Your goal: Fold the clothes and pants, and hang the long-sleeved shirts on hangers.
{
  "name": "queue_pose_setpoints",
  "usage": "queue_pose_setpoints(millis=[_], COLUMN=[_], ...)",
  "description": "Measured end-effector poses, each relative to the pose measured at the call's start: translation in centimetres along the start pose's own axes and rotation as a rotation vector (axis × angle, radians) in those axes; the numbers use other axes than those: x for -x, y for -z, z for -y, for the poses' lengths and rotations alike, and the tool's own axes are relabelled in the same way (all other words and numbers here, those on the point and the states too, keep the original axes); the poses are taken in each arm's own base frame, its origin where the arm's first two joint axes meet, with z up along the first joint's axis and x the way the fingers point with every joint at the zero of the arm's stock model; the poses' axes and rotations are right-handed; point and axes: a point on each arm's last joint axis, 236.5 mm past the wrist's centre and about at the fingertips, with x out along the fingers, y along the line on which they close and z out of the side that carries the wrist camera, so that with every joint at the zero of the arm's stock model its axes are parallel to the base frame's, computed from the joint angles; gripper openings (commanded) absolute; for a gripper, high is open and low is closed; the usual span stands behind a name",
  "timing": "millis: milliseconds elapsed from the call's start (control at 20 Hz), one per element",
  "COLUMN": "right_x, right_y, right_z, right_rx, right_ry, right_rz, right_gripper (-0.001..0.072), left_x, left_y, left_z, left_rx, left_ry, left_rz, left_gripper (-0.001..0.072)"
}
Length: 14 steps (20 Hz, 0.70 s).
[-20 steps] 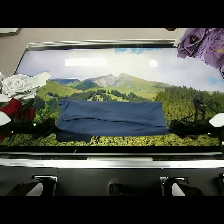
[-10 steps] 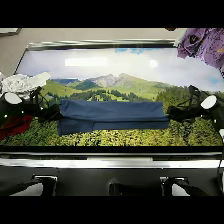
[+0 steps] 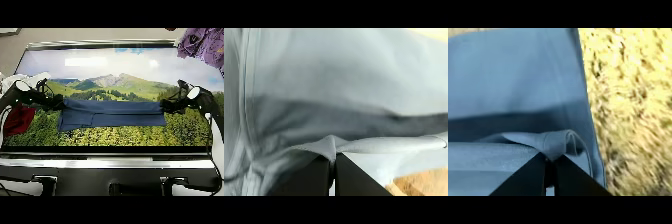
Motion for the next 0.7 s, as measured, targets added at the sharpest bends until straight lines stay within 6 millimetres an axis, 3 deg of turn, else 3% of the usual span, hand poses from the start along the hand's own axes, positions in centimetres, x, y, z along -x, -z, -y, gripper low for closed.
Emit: queue_pose_setpoints(millis=[50, 100, 150, 200, 250, 400, 450, 700], right_x=[-0.6, -1.1, -1.5, -1.7, -1.7, -0.7, -0.4, -0.8], right_y=[-0.2, -0.2, -0.3, -0.4, -0.6, -1.3, -1.4, -0.6], right_z=[0.1, 0.1, 0.2, 0.1, 0.0, 1.0, 1.5, 2.3], right_rx=[-0.005, -0.011, -0.015, -0.025, -0.036, -0.087, -0.122, -0.222], right_ry=[0.001, 0.002, 0.000, -0.005, -0.011, -0.029, -0.049, -0.248], right_rz=[-0.001, -0.004, -0.005, -0.009, -0.009, -0.016, -0.023, -0.115], right_gripper=[0.0140, 0.0307, 0.0428, 0.0441, 0.0472, 0.0507, 0.0550, 0.0555], left_x=[-0.4, -0.8, -1.2, -1.5, -1.7, -1.3, -0.9, 1.7], left_y=[-0.6, -1.1, -1.6, -2.0, -2.4, -3.5, -3.9, -5.0], left_z=[-0.1, 0.0, 0.1, 0.3, 0.5, 1.0, 1.0, 1.6], left_rx=[-0.001, -0.003, -0.003, -0.002, -0.002, -0.001, 0.004, -0.021], left_ry=[0.001, 0.005, 0.010, 0.018, 0.023, 0.030, 0.022, -0.010], left_rz=[-0.001, -0.002, -0.002, 0.000, 0.003, 0.028, 0.040, 0.106], left_gripper=[0.0032, 0.0109, 0.0234, 0.0434, 0.0538, 0.0538, 0.0538, 0.0538])
